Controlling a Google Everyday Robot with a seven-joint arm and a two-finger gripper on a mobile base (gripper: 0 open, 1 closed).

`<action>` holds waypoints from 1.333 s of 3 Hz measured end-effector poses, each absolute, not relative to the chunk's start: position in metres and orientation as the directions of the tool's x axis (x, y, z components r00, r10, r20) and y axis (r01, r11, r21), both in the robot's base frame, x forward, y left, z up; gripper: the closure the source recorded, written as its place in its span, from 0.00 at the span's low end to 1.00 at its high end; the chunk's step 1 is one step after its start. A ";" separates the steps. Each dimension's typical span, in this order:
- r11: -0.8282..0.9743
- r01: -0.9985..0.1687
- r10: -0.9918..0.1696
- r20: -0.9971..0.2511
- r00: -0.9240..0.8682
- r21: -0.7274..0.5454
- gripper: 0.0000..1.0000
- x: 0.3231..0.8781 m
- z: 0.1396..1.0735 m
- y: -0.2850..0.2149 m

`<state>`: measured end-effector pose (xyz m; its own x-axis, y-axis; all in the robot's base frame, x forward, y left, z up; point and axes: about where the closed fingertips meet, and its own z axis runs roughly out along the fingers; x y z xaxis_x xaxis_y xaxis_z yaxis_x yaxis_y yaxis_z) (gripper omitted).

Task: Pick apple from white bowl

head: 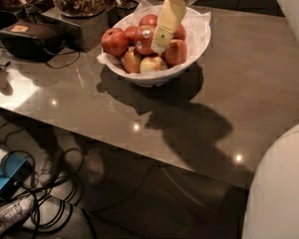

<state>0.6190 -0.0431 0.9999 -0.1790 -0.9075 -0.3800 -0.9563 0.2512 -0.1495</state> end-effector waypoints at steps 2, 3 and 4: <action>0.317 -0.947 -0.862 -0.433 -0.263 -0.055 0.00 0.647 0.981 -0.028; 0.345 -0.938 -0.847 -0.440 -0.299 -0.028 0.04 0.659 0.973 -0.023; 0.363 -0.932 -0.838 -0.439 -0.323 -0.008 0.12 0.668 0.966 -0.020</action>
Offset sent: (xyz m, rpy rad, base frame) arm 0.0328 0.0105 -0.0265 0.0704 0.1771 -0.0894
